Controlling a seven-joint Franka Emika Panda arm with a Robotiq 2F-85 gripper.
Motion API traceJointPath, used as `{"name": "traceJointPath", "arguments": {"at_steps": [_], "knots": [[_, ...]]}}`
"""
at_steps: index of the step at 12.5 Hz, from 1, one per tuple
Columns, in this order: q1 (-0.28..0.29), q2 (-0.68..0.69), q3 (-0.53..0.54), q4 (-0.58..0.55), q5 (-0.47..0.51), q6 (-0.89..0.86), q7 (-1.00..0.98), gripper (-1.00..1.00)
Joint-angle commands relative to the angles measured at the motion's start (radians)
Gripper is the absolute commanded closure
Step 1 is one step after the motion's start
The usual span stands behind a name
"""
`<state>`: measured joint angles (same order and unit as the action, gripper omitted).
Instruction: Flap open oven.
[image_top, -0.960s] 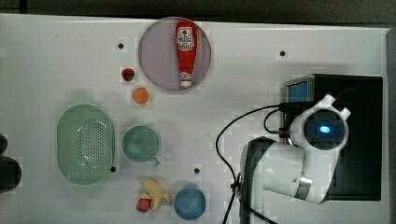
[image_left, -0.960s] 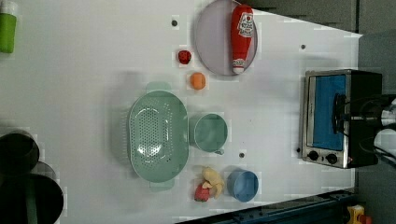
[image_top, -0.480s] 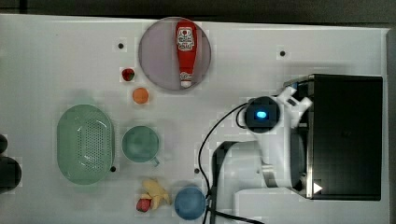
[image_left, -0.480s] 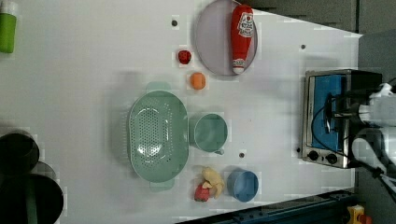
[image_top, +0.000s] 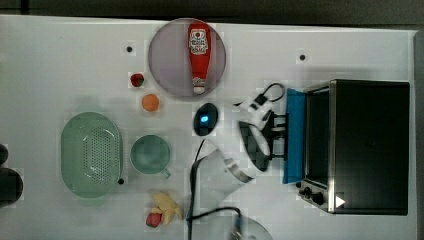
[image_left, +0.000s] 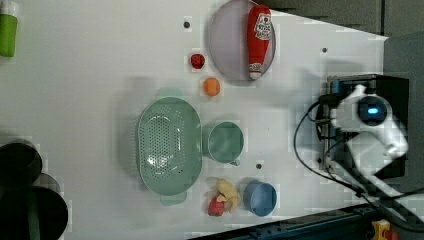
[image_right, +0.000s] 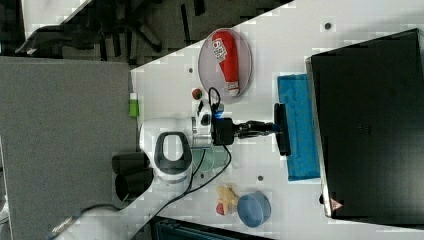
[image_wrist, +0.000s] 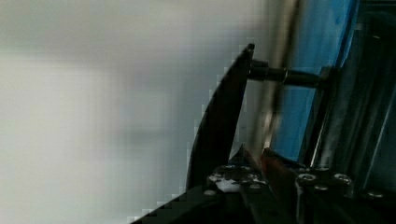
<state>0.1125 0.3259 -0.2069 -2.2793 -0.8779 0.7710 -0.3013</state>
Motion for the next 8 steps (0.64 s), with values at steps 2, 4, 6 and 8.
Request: {"name": "traceJointPath", "arguments": {"at_steps": [2, 4, 6, 8], "knots": [[0.095, 0.122, 0.023, 0.025, -0.147, -0.08, 0.44, 0.65], [0.129, 0.192, 0.025, 0.048, -0.214, -0.11, 0.544, 0.65], [0.149, 0.258, 0.027, 0.074, -0.244, -0.119, 0.578, 0.65], [0.167, 0.307, 0.029, 0.102, -0.254, -0.119, 0.579, 0.65]]}}
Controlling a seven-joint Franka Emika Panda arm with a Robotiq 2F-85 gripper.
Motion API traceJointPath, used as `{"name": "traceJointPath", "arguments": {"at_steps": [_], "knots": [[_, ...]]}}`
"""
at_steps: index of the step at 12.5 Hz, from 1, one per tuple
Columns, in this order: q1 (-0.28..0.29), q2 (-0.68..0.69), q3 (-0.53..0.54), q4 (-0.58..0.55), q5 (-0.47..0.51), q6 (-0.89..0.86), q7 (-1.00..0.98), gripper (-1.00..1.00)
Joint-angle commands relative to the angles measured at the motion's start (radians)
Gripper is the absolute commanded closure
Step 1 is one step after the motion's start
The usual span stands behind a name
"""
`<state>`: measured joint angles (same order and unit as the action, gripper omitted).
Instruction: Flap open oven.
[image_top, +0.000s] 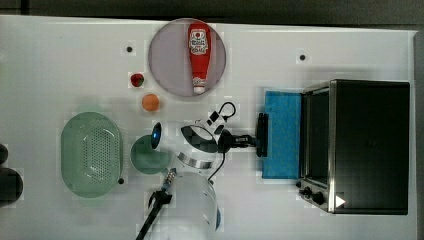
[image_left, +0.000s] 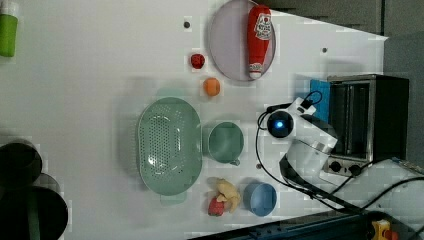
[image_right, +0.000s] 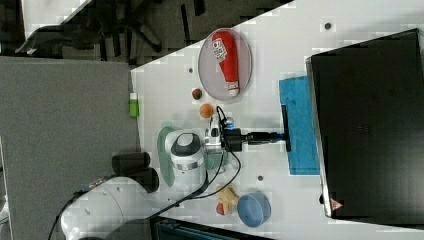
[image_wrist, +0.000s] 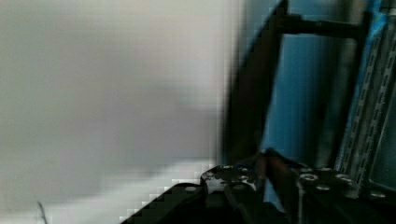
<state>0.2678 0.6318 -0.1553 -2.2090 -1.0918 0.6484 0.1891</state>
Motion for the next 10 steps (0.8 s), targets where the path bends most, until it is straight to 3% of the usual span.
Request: {"name": "traceJointPath", "arguments": {"at_steps": [1, 7, 10], "knots": [[0.021, 0.014, -0.023, 0.043, -0.04, -0.001, 0.088, 0.65], [0.054, -0.047, -0.019, 0.081, -0.013, -0.016, 0.111, 0.65], [0.046, -0.21, -0.029, 0.097, 0.141, -0.017, 0.127, 0.65]]}}
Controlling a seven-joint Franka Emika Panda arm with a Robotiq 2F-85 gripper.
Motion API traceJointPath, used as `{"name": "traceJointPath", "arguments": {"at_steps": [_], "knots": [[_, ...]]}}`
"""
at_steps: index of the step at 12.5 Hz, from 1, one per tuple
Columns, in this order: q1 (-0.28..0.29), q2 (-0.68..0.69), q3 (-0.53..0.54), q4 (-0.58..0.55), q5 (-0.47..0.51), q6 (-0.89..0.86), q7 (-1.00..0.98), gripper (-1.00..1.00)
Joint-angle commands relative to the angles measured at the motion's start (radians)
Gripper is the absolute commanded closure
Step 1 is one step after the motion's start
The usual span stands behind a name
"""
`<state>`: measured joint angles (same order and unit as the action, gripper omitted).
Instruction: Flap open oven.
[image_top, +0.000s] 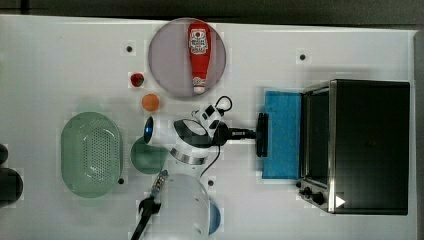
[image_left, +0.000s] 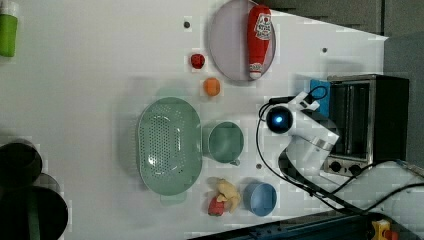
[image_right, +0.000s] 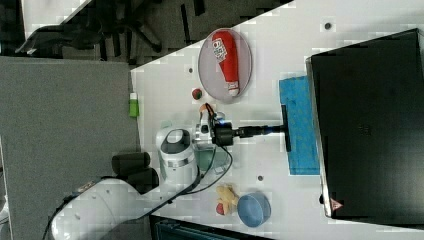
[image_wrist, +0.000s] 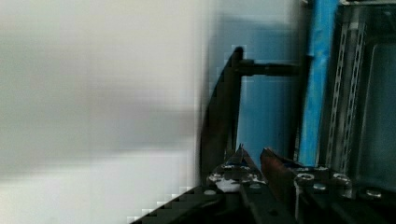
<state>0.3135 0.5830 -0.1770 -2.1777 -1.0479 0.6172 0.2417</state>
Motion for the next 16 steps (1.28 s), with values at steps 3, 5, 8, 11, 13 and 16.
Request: {"name": "traceJointPath", "arguments": {"at_steps": [3, 5, 8, 11, 13, 16], "knots": [[-0.017, -0.365, -0.038, 0.083, 0.384, 0.009, 0.073, 0.65], [-0.03, -0.498, -0.071, 0.086, 0.603, -0.022, 0.071, 0.65], [-0.033, -0.668, -0.117, 0.099, 0.878, -0.114, 0.071, 0.65], [-0.033, -0.788, -0.137, 0.129, 0.969, -0.224, 0.071, 0.65], [-0.032, -0.837, -0.132, 0.132, 0.968, -0.261, 0.071, 0.65], [-0.032, -0.85, -0.131, 0.132, 0.968, -0.306, 0.071, 0.65]]}}
